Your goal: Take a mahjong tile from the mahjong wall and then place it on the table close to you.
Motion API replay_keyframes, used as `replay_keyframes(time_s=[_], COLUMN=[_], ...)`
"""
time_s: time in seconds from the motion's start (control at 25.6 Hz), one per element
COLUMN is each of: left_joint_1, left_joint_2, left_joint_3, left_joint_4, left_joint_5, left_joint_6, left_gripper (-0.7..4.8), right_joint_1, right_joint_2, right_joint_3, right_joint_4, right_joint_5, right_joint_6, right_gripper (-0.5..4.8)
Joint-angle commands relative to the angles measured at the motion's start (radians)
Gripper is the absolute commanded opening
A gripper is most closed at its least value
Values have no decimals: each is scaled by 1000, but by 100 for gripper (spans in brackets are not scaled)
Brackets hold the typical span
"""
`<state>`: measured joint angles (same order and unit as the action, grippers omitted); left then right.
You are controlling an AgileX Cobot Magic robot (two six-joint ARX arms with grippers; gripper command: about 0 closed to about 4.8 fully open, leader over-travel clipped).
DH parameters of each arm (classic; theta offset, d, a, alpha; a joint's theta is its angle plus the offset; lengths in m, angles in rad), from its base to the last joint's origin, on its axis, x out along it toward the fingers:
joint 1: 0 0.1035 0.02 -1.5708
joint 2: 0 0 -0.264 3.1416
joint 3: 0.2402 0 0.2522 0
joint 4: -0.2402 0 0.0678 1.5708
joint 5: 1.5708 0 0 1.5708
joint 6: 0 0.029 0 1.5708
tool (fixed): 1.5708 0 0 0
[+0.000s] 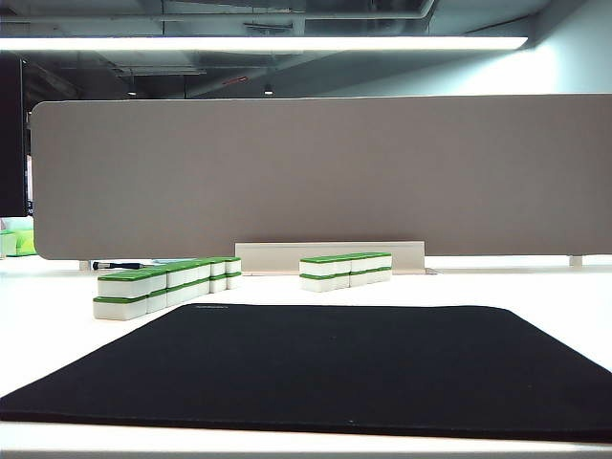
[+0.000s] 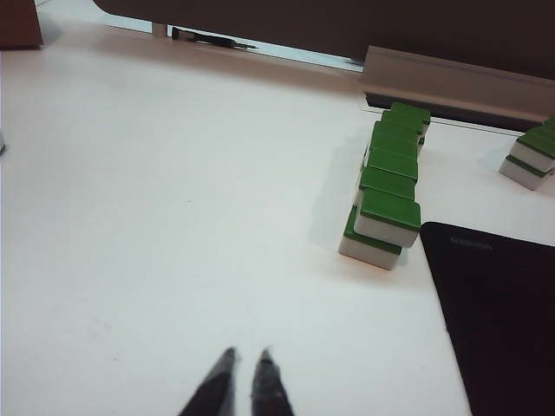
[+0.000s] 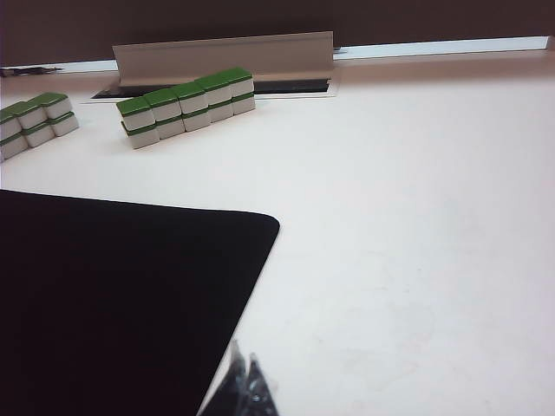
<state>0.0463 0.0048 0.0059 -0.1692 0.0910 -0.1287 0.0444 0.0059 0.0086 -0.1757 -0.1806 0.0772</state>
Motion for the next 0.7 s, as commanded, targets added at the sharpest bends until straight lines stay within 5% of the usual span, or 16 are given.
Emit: replay_keyframes(time_s=[0.04, 0.51, 0.7], left_joint_1=[-1, -1, -1], left_joint_2=[0, 0, 0], left_joint_3=[1, 1, 4], left_joint_4=[-8, -8, -5], left_joint_5=[11, 16, 100], left_joint_6=[-3, -3, -6], left_gripper=[26, 26, 26], right_joint_1=[1, 2, 7], right_joint_2=[-9, -9, -9], right_joint_3=[-3, -3, 1], right_joint_4=[17, 17, 19], right_joint_5=[-4, -5, -6], right_joint_6=[1, 1, 85], right_gripper=[-1, -1, -2])
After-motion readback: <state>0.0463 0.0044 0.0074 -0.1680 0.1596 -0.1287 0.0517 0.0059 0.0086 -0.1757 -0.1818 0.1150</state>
